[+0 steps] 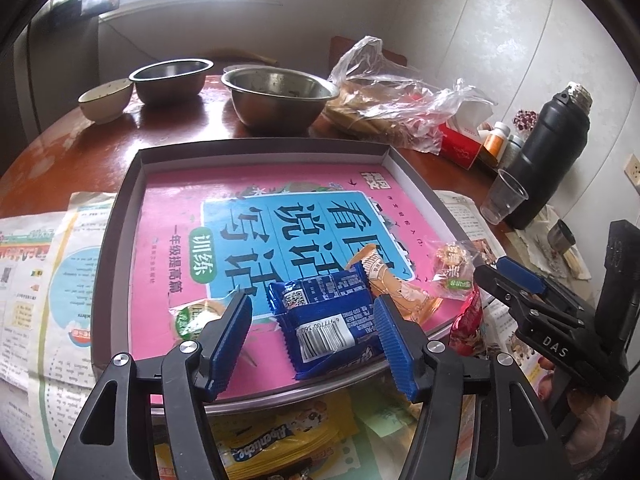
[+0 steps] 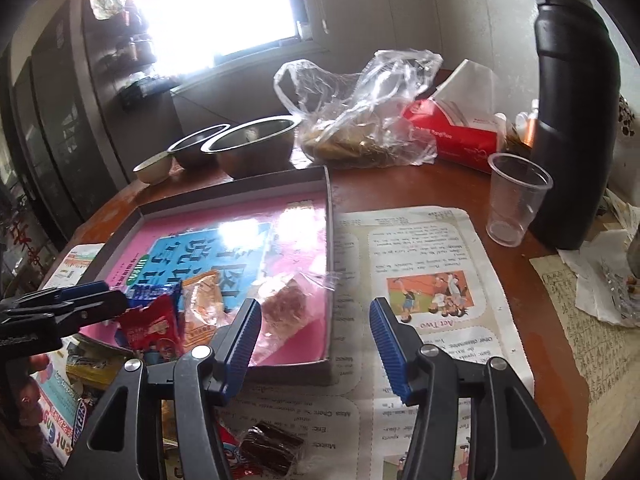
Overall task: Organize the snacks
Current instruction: 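Open the left gripper over the workbook while the right releases the sweet bag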
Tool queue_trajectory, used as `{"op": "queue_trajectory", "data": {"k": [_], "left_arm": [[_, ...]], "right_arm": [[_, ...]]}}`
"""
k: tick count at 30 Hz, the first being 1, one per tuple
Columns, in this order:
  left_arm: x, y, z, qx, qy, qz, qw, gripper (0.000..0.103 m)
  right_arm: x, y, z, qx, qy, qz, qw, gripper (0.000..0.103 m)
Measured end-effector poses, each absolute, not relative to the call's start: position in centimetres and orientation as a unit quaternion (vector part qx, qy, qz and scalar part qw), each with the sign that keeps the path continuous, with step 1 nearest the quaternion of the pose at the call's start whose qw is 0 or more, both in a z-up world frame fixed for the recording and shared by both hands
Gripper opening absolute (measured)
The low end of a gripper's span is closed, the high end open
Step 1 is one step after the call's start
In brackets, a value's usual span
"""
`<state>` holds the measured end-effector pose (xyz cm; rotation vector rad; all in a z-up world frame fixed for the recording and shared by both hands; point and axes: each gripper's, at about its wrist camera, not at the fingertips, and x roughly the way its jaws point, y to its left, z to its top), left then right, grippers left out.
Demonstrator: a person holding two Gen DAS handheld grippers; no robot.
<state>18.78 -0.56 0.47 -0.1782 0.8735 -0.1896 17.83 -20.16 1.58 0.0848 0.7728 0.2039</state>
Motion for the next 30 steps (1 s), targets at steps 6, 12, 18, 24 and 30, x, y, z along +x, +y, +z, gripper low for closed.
{"op": "queue_trajectory", "data": {"k": [6, 12, 18, 24, 30], "left_arm": [[18.4, -0.3, 0.7, -0.087, 0.418, -0.090, 0.900, 0.069], [17.9, 0.0, 1.2, -0.087, 0.414, -0.088, 0.902, 0.069], [17.5, 0.2, 1.8, -0.088, 0.409, -0.087, 0.904, 0.069], [16.9, 0.5, 2.4, -0.088, 0.404, -0.086, 0.907, 0.069], [16.2, 0.7, 3.1, -0.088, 0.397, -0.084, 0.910, 0.069]], "right_arm": [[18.2, -20.0, 1.0, 0.037, 0.389, 0.092, 0.916, 0.056], [17.9, -19.8, 1.2, 0.040, 0.383, 0.097, 0.918, 0.056], [17.4, -19.8, 2.1, 0.044, 0.373, 0.104, 0.921, 0.058], [16.9, -19.8, 2.9, 0.048, 0.365, 0.109, 0.923, 0.059], [16.1, -19.7, 3.7, 0.052, 0.358, 0.116, 0.925, 0.060]]}}
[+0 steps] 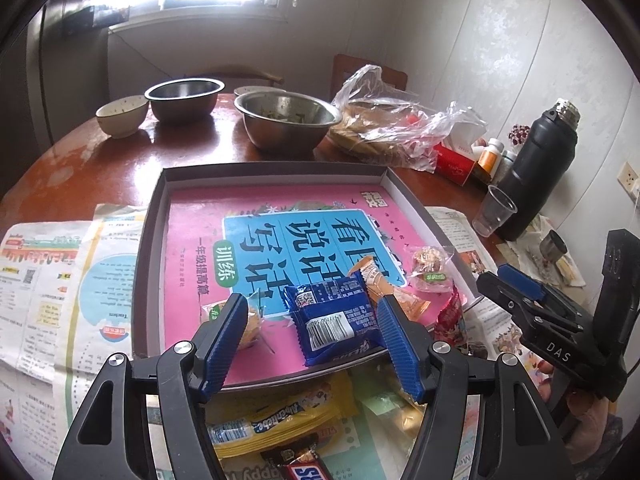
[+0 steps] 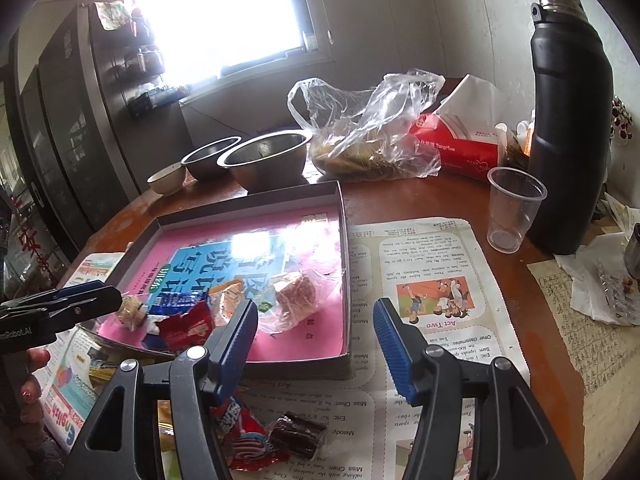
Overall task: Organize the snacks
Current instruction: 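Open the left gripper over the workbook while the right releases the sweet bag, then move the left gripper to the Snickers bar while the right approaches the red candy pack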
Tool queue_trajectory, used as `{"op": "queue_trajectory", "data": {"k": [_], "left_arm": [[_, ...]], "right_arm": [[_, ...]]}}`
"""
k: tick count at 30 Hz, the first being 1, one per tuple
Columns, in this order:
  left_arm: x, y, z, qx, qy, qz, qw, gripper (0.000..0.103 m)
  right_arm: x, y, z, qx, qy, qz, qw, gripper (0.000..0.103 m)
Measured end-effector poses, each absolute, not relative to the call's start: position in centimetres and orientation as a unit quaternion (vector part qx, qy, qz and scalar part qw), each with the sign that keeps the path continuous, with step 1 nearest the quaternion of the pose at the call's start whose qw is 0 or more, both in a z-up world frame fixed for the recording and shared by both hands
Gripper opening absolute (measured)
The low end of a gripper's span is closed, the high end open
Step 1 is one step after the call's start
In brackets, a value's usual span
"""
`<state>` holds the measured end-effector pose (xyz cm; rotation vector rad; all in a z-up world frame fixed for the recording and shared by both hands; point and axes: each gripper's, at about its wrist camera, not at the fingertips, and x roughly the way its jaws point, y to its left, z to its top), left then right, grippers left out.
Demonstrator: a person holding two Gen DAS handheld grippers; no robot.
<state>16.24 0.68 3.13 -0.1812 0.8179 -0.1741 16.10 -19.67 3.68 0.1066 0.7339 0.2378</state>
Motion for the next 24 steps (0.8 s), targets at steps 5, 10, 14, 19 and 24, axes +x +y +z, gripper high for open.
{"op": "queue_trajectory", "data": {"k": [5, 10, 14, 19, 24], "left_arm": [[15.6, 0.9, 3.6, -0.089, 0.393, -0.084, 0.912, 0.069], [15.1, 1.2, 3.8, -0.088, 0.391, -0.081, 0.913, 0.069], [14.6, 1.4, 4.0, -0.089, 0.390, -0.079, 0.913, 0.069], [14.1, 1.7, 4.3, -0.090, 0.388, -0.074, 0.914, 0.069], [13.3, 2.0, 4.3, -0.089, 0.391, -0.070, 0.913, 0.069]], "right_arm": [[15.2, -19.4, 4.4, 0.051, 0.351, 0.125, 0.927, 0.060], [14.7, -19.1, 4.7, 0.049, 0.348, 0.133, 0.927, 0.060], [14.2, -18.9, 5.0, 0.049, 0.346, 0.137, 0.927, 0.060], [13.7, -18.8, 5.4, 0.050, 0.342, 0.142, 0.928, 0.060], [13.2, -18.5, 5.6, 0.048, 0.340, 0.150, 0.927, 0.060]]}}
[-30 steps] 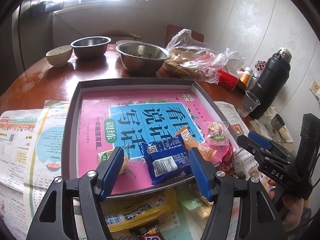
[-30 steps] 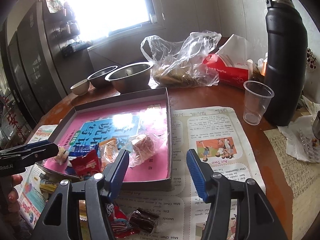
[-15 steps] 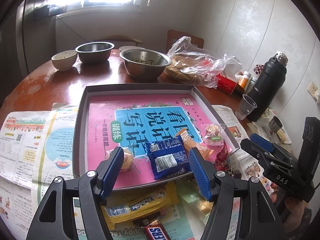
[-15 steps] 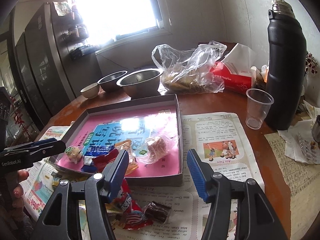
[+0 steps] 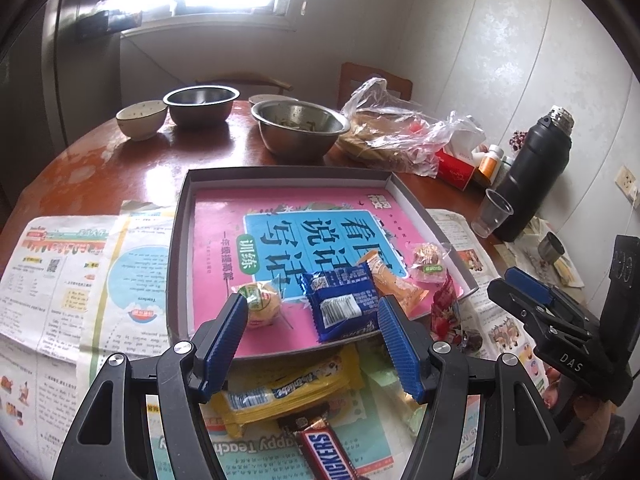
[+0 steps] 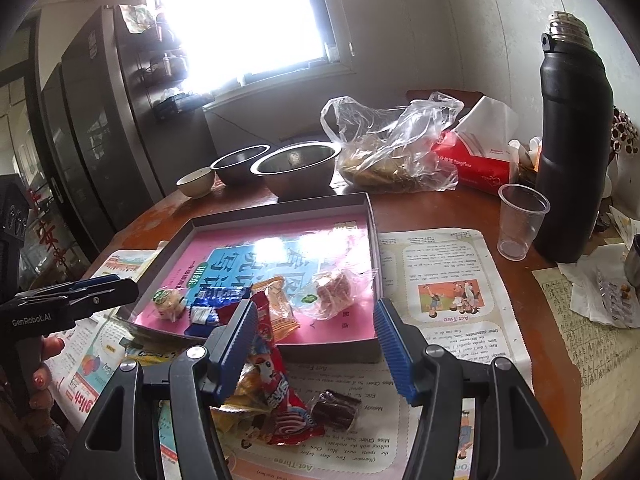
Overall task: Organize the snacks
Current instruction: 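Move the left gripper to the Snickers bar while the right approaches the red candy pack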
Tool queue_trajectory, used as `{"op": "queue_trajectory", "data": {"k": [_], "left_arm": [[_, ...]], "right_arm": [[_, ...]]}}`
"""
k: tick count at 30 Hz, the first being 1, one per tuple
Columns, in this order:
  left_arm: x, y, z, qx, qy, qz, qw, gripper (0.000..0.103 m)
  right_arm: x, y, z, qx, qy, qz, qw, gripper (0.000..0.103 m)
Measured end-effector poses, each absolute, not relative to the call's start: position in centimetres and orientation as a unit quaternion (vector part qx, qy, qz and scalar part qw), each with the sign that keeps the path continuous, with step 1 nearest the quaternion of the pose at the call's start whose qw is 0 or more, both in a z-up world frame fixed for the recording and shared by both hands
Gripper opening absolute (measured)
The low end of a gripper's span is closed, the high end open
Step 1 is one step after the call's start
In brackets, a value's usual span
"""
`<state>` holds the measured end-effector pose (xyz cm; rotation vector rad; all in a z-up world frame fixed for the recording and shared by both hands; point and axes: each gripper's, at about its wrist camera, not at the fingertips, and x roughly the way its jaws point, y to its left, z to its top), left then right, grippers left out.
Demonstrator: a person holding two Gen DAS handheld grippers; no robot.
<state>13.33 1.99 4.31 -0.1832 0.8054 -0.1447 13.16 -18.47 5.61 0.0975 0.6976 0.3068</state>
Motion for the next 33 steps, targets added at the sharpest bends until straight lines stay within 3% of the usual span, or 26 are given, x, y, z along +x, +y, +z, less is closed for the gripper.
{"op": "queue_trajectory", "data": {"k": [33], "left_arm": [[9.3, 1.1, 2.1, -0.063, 0.436, -0.070, 0.895, 0.069]], "right_arm": [[9.9, -15.4, 4.7, 0.019, 0.349, 0.194, 0.917, 0.060]]}}
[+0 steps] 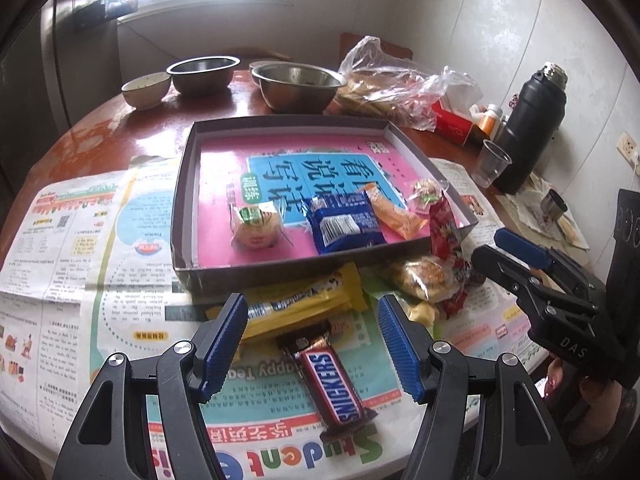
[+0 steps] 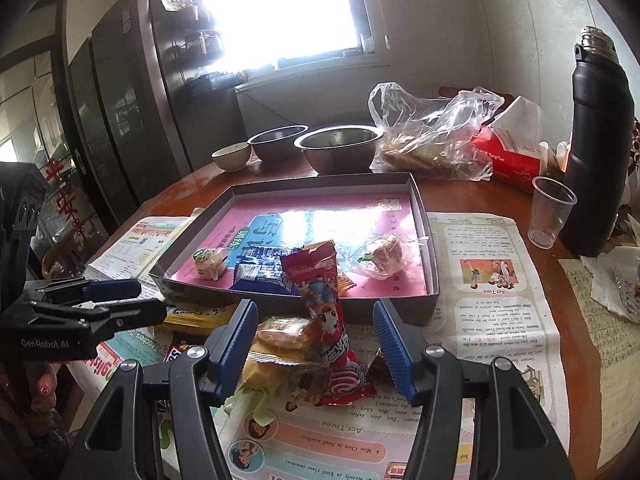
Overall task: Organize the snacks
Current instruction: 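Move the left gripper to the Snickers bar while the right approaches the red candy pack, then grasp the Snickers bar with the left gripper while the right grasps the red candy pack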
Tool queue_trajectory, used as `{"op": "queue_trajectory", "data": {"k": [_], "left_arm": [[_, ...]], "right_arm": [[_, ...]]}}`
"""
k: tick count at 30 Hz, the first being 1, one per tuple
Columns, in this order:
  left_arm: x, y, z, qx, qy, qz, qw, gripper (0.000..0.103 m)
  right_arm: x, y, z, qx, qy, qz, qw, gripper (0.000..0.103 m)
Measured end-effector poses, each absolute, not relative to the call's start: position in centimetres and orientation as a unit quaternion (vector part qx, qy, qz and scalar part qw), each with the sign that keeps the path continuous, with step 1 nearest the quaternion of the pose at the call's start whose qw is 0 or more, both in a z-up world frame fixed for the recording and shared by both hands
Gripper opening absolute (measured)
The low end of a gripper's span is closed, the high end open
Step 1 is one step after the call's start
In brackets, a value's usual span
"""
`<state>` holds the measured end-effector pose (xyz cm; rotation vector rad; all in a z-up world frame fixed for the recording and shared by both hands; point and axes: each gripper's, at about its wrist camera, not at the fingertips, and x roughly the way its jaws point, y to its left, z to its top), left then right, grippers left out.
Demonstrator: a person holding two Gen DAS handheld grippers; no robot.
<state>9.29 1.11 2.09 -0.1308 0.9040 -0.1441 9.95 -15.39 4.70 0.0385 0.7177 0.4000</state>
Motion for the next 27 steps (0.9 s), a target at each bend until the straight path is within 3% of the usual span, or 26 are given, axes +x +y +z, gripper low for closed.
{"op": "queue_trajectory", "data": {"k": [10, 23, 27], "left_arm": [[8.6, 0.7, 0.1, -0.061, 0.465, -0.073, 0.880, 0.069], [8.4, 0.0, -2.0, -0.057, 0.492, -0.068, 0.866, 0.069], [8.4, 0.1, -2.5, -0.066, 0.496, -0.065, 0.864, 0.069]], "right_arm": [[10.6, -15.1, 3.3, 0.013, 0.362, 0.196, 0.911, 0.051], [12.4, -15.3, 1.6, 0.020, 0.378, 0.197, 0.904, 0.024], [13.0, -15.1, 1.0, 0.016, 0.385, 0.198, 0.901, 0.022]]}}
